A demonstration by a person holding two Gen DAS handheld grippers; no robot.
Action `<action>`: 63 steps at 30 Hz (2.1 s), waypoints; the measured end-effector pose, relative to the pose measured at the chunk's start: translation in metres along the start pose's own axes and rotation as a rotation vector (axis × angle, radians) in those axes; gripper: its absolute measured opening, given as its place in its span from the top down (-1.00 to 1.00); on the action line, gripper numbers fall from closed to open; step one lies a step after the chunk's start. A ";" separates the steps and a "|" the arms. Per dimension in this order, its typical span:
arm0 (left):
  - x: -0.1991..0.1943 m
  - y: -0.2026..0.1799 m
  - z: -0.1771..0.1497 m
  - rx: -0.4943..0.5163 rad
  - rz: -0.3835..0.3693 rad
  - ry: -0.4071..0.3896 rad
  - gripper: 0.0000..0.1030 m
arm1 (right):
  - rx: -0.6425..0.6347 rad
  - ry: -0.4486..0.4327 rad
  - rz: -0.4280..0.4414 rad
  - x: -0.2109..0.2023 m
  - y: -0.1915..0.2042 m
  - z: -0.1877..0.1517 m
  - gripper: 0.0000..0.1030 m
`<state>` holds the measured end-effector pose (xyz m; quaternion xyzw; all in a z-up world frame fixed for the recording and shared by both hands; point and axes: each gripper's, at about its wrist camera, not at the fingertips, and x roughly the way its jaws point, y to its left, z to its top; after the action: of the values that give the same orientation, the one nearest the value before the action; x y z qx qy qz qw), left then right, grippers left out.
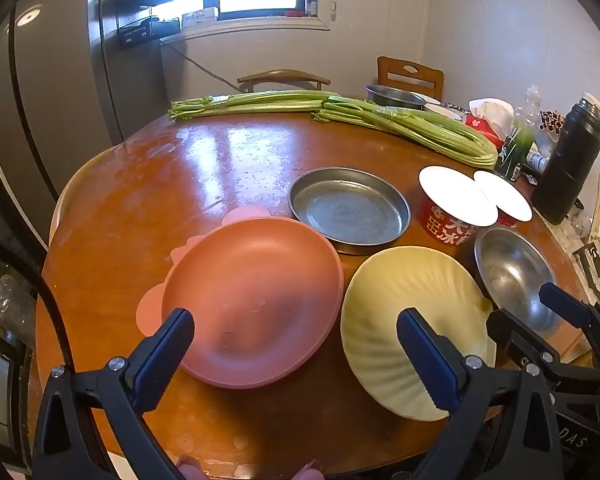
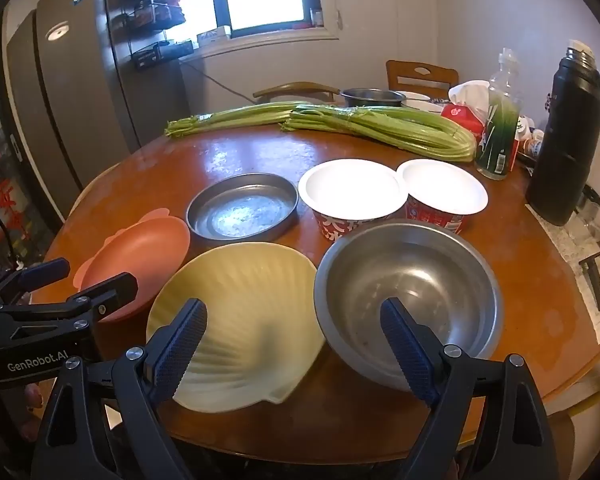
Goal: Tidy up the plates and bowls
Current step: 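Move the left gripper toward the pink bear-eared plate's rim, then grasp the pink bear-eared plate rim with the left gripper and lift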
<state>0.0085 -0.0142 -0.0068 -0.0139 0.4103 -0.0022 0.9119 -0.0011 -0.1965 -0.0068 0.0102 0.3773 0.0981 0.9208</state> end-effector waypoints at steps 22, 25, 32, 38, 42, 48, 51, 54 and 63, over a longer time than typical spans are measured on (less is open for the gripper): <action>-0.002 0.001 0.001 -0.003 -0.002 0.000 -0.98 | 0.013 -0.009 0.014 0.001 -0.001 0.002 -0.73; -0.003 0.010 0.001 -0.028 0.006 0.002 -0.98 | 0.015 -0.013 0.046 0.001 0.001 0.006 -0.73; -0.007 0.047 0.001 -0.118 0.043 0.003 -0.98 | -0.032 -0.048 0.148 0.005 0.023 0.027 -0.73; 0.000 0.094 -0.011 -0.247 0.052 0.052 -0.98 | -0.126 0.067 0.196 0.031 0.051 0.048 -0.73; 0.007 0.112 -0.022 -0.293 0.063 0.094 -0.98 | -0.196 0.103 0.231 0.053 0.073 0.059 -0.73; 0.023 0.119 -0.026 -0.337 0.003 0.148 -0.98 | -0.243 0.197 0.250 0.087 0.091 0.061 -0.73; 0.031 0.114 -0.026 -0.330 -0.018 0.174 -0.98 | -0.268 0.211 0.263 0.095 0.099 0.059 -0.67; 0.037 0.110 -0.025 -0.320 -0.039 0.185 -0.98 | -0.266 0.233 0.283 0.105 0.102 0.059 -0.42; 0.052 0.102 -0.018 -0.305 -0.061 0.216 -0.68 | -0.273 0.283 0.279 0.131 0.106 0.057 -0.03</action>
<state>0.0290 0.0865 -0.0606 -0.1642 0.5007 0.0311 0.8494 0.1111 -0.0645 -0.0467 -0.0762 0.4806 0.2748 0.8293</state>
